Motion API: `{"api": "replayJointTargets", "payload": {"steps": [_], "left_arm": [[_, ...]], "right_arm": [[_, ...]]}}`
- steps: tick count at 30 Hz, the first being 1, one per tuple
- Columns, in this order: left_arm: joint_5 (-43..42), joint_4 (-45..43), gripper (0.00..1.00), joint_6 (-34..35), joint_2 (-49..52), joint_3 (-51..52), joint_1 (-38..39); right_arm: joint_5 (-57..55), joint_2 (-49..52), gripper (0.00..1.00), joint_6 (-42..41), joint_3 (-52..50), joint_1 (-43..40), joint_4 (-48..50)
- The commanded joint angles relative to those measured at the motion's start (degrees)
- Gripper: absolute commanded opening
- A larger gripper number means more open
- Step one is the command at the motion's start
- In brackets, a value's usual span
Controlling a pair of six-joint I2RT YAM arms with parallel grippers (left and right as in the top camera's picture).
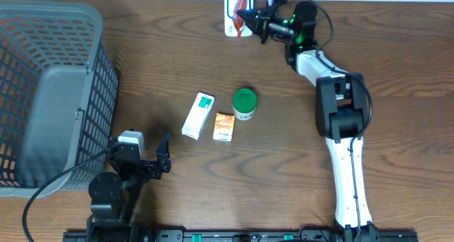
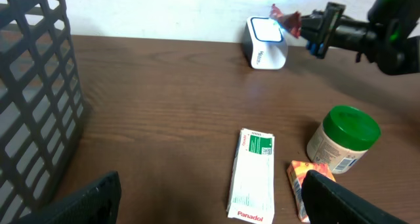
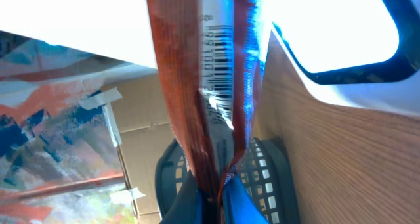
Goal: Scan the item barcode
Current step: 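Hold the candy bar's barcode in front of the scanner window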
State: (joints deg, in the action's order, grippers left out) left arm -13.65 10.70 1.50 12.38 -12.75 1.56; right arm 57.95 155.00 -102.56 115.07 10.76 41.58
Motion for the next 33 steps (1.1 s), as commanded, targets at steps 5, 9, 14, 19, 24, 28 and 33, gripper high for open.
{"api": "replayJointTargets", "payload": {"steps": [5,9,14,19,24,28,33], "left_arm": [[-0.7,0.0,0.87,0.1,-0.2,0.2,-0.2],[-0.7,0.0,0.87,0.1,-0.2,0.2,-0.2],[-0.7,0.0,0.87,0.1,-0.2,0.2,-0.2],[-0.7,0.0,0.87,0.1,-0.2,0.2,-0.2],[-0.7,0.0,0.87,0.1,-0.2,0.2,-0.2],[-0.7,0.0,0.87,0.1,-0.2,0.2,-0.2],[-0.7,0.0,0.87,0.1,-0.2,0.2,-0.2]], "right_arm": [[-1.8,4.4,0.01,-2.8,6.6,2.6,3.0],[-2.3,5.4,0.01,-0.9,8.1,3.0,4.3],[-2.4,5.4,0.01,5.3,8.1,2.7,4.4],[-1.4,5.4,0.01,10.6,8.1,2.0,5.6],[-1.0,5.4,0.01,12.3,8.1,1.9,5.6],[-0.9,5.5,0.01,12.6,8.0,2.0,5.0],[-0.7,5.5,0.01,13.4,8.0,2.0,4.6]]}}
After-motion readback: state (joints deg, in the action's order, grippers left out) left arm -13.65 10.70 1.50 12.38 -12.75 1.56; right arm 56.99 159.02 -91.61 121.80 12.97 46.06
